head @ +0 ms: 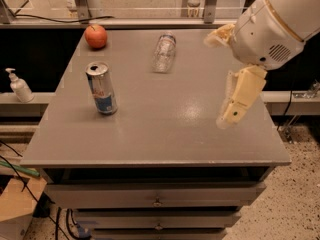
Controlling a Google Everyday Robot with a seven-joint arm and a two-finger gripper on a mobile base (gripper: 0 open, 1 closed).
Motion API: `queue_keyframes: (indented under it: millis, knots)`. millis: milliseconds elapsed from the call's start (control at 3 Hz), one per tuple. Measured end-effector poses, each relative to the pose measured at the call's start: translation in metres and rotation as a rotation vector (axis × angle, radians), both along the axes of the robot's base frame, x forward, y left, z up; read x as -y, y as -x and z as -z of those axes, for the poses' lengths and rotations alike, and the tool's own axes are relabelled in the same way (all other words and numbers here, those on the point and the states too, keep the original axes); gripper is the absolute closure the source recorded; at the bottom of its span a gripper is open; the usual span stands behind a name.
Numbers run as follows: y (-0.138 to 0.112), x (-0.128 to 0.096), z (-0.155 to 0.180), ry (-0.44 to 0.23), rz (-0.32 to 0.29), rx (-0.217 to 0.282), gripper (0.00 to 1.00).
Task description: Knock redbull can over
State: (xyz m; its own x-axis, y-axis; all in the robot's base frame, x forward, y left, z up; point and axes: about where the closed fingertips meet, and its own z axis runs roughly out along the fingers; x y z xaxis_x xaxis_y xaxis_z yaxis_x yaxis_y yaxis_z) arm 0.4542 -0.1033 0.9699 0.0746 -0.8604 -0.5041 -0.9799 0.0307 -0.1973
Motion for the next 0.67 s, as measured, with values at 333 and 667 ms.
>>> queue_keyframes:
  millis: [333,667]
  knots:
    - [-0.005,-0.046,0.003,-0.049,-0.097,0.001,0.0]
    - [-0.017,-0.105,0.01,-0.118,-0.215,-0.008,0.0]
